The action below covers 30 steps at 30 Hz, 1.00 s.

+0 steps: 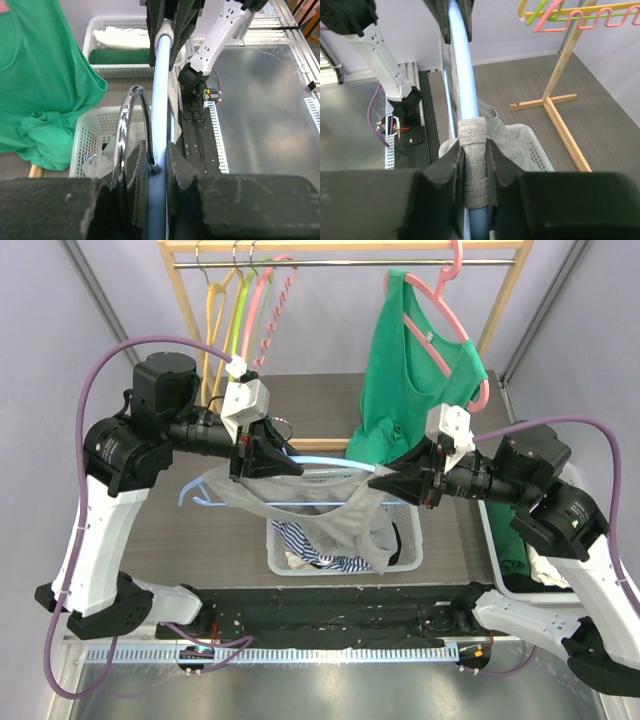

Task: Remove the tank top from the hanger

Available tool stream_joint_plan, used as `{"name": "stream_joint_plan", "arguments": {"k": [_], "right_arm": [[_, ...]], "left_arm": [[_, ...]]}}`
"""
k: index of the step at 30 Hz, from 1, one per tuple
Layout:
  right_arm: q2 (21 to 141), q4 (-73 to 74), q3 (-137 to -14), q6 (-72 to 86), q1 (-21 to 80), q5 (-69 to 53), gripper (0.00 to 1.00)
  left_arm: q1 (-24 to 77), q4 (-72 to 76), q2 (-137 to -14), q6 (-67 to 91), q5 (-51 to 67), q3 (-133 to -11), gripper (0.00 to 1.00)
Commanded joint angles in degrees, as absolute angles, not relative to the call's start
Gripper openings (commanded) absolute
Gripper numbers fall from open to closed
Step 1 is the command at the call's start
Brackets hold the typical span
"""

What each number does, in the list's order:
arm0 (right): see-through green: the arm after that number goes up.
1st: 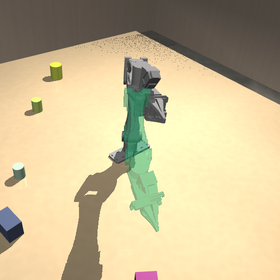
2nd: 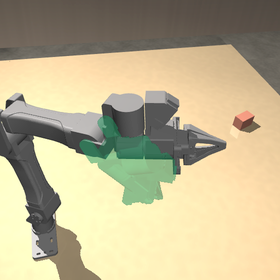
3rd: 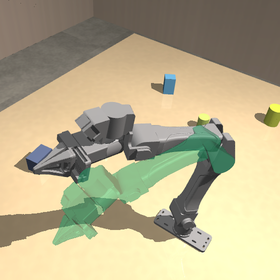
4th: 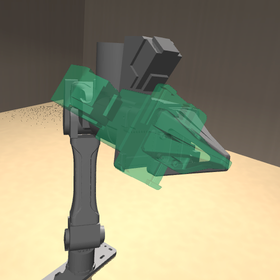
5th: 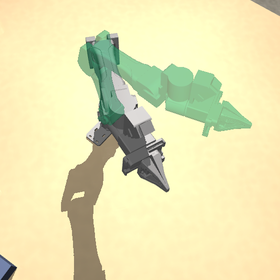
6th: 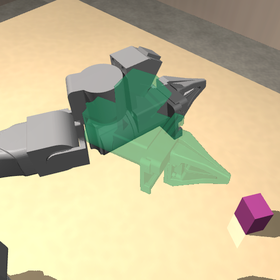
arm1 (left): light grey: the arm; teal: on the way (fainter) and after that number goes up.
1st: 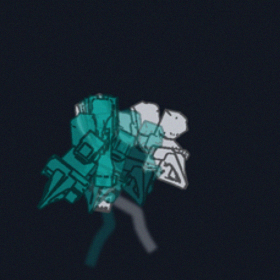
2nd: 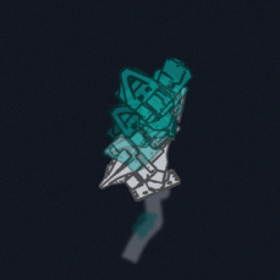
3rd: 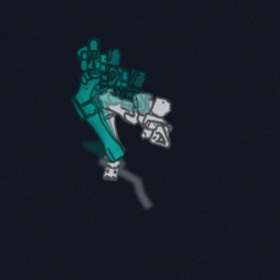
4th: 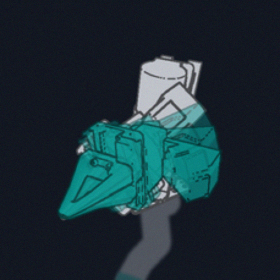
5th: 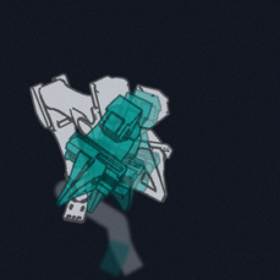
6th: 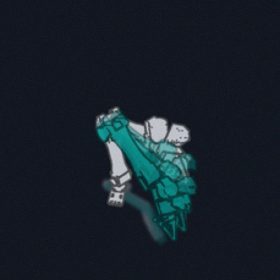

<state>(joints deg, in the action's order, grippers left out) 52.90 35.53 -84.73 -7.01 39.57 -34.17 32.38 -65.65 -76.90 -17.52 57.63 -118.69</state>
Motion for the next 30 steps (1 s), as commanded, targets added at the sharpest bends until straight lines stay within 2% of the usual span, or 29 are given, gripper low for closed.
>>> {"name": "stream_joint_plan", "arguments": {"k": [1, 2, 4, 5, 10, 13, 15, 16, 18, 21, 23, 28, 30], "right_arm": [[49.8, 26.8, -82.8, -5.8, 39.2, -21.6, 0.30], [49.1, 26.1, -81.8, -5.2, 39.3, -19.9, 0.41], [47.5, 26.0, -81.2, -4.8, 39.3, -17.3, 0.49], [46.9, 26.2, -80.9, -4.7, 39.2, -14.4, 0.80], [42.1, 27.2, -80.2, -3.2, 39.3, -7.3, 0.89], [39.0, 26.9, -79.5, -0.1, 39.3, -6.0, 0.87], [37.7, 25.7, -77.5, 2.2, 39.3, -7.5, 0.69], [36.7, 25.1, -75.8, 4.5, 39.3, -8.7, 0.55], [35.9, 23.5, -73.7, 7.1, 39.3, -12.8, 0.49], [34.6, 19.0, -68.6, 11.6, 39.3, -16.6, 0.51], [34.6, 15.8, -65.5, 14.7, 39.3, -18.1, 0.58], [36.1, 6.8, -59.2, 19.8, 39.3, -19.7, 0.66], [37.5, 4.1, -57.8, 22.1, 39.2, -20.1, 0.67]], "left_arm": [[32.3, -64.2, -76.4, -17.2, 55.3, -119.6, 0.00], [32.3, -63.9, -76.4, -17.0, 54.8, -119.6, 0.00], [32.3, -63.4, -76.3, -16.7, 54.2, -119.5, 0.00], [32.3, -63.2, -76.3, -16.6, 53.8, -119.5, 0.00], [32.3, -63.2, -75.9, -18.0, 49.7, -118.2, 0.00], [32.3, -62.5, -75.8, -18.1, 47.6, -117.7, 0.00], [32.3, -61.8, -75.9, -17.8, 47.2, -117.9, 0.00], [32.3, -61.5, -76.1, -17.2, 46.8, -118.4, 0.00], [32.3, -61.1, -76.3, -17.0, 46.5, -118.9, 0.00], [32.3, -60.8, -76.8, -16.6, 46.3, -119.4, 0.00], [32.3, -60.9, -76.7, -16.6, 46.4, -119.3, 0.00], [32.3, -61.1, -76.3, -16.7, 46.6, -119.0, 0.00], [32.3, -61.1, -76.1, -16.7, 46.8, -119.0, 0.00]]}}
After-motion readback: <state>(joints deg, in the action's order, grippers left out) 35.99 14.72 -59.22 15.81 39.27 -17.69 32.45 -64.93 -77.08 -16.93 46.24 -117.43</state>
